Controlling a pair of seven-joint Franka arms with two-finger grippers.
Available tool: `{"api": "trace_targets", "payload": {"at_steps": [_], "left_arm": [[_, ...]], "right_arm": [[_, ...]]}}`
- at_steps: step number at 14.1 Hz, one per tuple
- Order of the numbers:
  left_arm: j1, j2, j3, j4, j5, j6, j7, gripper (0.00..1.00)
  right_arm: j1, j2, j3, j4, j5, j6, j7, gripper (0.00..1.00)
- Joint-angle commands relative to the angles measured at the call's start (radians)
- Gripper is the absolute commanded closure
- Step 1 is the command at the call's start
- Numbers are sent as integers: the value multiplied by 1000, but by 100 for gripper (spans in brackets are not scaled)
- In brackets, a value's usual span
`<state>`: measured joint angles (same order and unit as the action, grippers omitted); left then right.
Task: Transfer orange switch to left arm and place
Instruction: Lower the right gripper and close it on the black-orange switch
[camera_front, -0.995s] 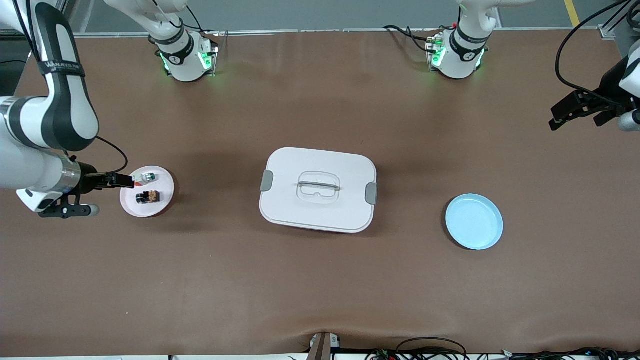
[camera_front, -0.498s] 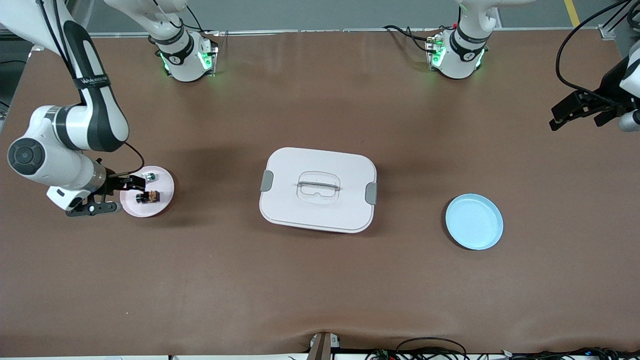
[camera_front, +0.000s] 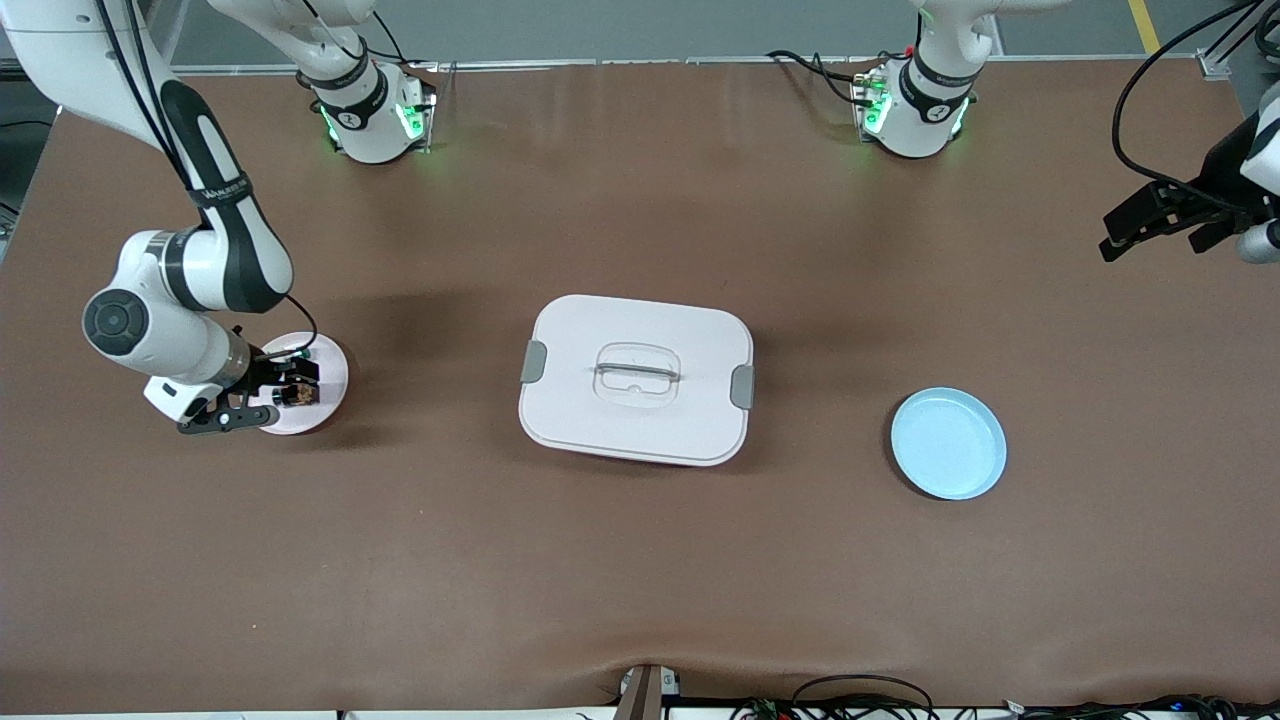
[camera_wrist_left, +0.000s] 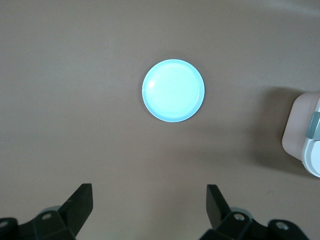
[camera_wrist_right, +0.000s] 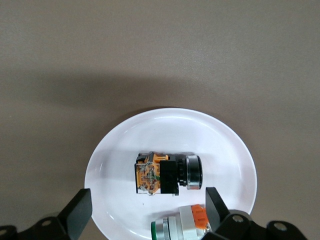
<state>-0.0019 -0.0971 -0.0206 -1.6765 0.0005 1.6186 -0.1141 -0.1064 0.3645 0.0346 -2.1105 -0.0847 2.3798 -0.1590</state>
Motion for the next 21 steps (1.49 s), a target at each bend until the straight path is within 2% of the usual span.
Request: {"api": "trace_targets", "payload": {"at_steps": [1, 6, 11, 21], "left_arm": [[3, 13, 4, 27, -5, -23, 22, 0], [2, 13, 4, 27, -5, -23, 22, 0], [3, 13, 4, 27, -5, -23, 22, 0], [3, 13, 4, 27, -5, -23, 22, 0]], "right_arm": [[-4, 13, 5, -22, -18, 48, -4, 0], [-10, 45, 4, -31, -18, 108, -4, 0], [-35, 53, 4, -23, -47, 110, -4, 0], [-59, 79, 5, -23, -41, 121, 19, 0]]}}
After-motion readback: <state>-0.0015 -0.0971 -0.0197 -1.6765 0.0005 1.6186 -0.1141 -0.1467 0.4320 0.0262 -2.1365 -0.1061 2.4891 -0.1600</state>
